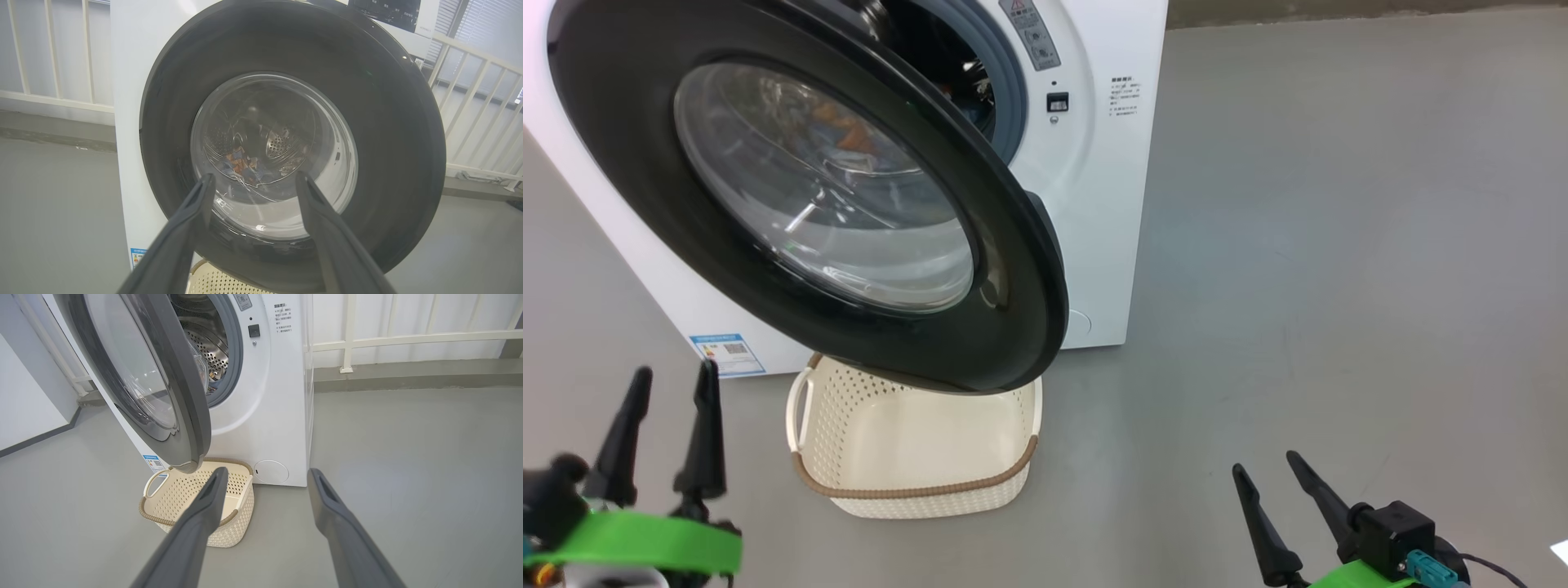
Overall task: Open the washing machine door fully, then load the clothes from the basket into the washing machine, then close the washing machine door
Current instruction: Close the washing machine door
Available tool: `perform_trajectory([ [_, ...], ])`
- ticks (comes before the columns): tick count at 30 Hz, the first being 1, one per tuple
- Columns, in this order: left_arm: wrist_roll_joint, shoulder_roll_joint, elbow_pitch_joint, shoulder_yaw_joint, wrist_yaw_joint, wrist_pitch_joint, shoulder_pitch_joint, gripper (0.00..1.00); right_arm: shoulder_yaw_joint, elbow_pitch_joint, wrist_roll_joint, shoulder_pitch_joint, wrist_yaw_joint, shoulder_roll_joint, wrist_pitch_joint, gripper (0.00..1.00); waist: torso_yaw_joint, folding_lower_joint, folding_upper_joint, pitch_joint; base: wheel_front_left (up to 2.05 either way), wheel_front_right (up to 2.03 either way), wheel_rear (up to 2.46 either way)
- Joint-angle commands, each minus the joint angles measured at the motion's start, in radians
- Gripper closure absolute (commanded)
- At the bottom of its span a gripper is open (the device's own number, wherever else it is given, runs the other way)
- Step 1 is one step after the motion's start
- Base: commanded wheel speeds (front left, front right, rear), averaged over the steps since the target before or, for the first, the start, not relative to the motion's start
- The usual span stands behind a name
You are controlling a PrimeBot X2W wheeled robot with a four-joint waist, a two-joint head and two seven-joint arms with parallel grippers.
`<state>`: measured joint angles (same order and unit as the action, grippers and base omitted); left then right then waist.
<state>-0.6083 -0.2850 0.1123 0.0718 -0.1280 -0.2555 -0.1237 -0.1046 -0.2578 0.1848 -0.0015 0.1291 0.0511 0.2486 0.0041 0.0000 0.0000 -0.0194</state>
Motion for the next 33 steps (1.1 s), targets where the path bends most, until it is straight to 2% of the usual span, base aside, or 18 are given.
perform_trajectory([
  [1,0.043,-0.015,-0.029,-0.048,-0.002,-0.006,-0.006,0.00,-0.019,0.030,-0.007,-0.017,0.002,-0.001,0.013,0.00,-0.001,0.0000,0.0000,-0.003,0.00,0.00,0.00],
  [6,0.198,0.015,-0.020,-0.083,-0.002,-0.006,0.049,0.00,-0.024,0.039,-0.016,-0.024,0.002,-0.001,0.013,0.00,-0.004,0.0000,0.0000,-0.007,0.00,0.00,0.00],
  [14,0.367,0.064,-0.045,-0.113,0.004,-0.006,0.128,0.00,-0.018,0.052,-0.028,-0.029,0.002,-0.001,0.013,0.00,-0.005,0.0000,0.0000,-0.012,0.00,0.00,0.00],
  [21,0.424,0.146,-0.053,-0.118,0.005,-0.006,0.194,0.00,-0.018,0.061,-0.032,-0.031,0.002,-0.001,0.013,0.00,-0.012,0.0000,0.0000,-0.013,0.00,0.00,0.00],
  [33,0.433,0.168,-0.036,-0.141,-0.001,-0.006,0.214,0.00,-0.016,0.066,-0.036,-0.033,0.002,-0.001,0.013,0.00,-0.019,0.0000,0.0000,-0.012,0.00,0.00,0.00],
])
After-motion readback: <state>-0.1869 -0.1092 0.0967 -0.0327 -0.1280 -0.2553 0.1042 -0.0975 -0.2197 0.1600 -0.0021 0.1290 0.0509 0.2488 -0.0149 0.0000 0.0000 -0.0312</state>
